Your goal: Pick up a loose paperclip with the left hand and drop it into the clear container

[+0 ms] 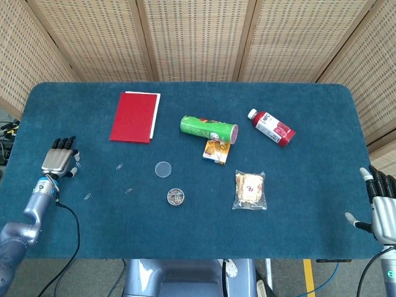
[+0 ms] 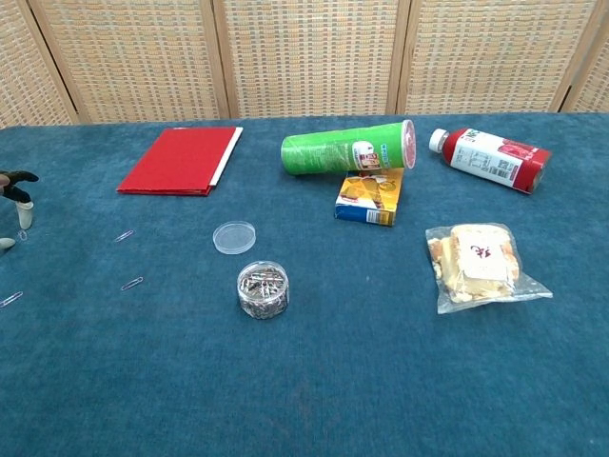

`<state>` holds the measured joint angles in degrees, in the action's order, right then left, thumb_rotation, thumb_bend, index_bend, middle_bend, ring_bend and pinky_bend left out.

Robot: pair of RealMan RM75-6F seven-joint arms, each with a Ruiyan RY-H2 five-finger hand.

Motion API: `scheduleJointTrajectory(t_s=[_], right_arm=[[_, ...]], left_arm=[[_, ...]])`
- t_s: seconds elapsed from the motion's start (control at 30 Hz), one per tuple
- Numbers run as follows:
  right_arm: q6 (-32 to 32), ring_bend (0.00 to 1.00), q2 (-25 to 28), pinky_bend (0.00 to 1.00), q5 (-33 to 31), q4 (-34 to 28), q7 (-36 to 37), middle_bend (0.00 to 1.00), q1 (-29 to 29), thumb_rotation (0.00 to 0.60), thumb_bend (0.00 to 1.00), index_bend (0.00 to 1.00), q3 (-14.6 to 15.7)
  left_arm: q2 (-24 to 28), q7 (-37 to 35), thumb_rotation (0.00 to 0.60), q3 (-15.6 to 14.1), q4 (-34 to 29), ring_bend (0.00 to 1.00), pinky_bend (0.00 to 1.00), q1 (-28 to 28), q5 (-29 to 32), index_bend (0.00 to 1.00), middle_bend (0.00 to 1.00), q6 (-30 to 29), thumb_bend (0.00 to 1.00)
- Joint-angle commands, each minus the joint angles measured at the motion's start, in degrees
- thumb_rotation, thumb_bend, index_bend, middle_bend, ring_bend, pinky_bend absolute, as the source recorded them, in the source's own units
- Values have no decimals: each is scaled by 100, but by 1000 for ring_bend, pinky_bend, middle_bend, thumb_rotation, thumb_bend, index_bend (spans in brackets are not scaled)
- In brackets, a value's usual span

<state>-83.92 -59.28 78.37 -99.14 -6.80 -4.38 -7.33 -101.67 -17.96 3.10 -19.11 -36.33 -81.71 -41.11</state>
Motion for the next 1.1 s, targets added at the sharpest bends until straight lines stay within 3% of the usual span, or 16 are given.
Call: scheduleJointTrajectory(t_s=[0.03, 0.33, 0.6, 1.1], right_arm=[[2, 0, -1, 0, 2, -2, -4, 0, -3, 600, 0, 1, 3], [20, 0, 1, 0, -24, 3, 12, 0, -14, 600, 0, 1, 0], [-2, 0, 22, 0, 0, 4, 73, 0, -1, 600, 0, 1, 9], [-9, 0, 51, 0, 45, -4, 147, 0, 8, 600, 0, 1, 31]], left_arm=[[-34, -15, 600, -16, 13, 0, 0, -7, -21, 468, 0, -6, 326], [-130, 108, 600, -48, 48, 0, 0, -102, -73, 488, 0, 22, 370], [-135, 246, 600, -47, 0, 0, 0, -94, -60, 662, 0, 32, 380], [-1, 398, 600, -13, -181, 0, 0, -44, -30, 757, 0, -146, 420]])
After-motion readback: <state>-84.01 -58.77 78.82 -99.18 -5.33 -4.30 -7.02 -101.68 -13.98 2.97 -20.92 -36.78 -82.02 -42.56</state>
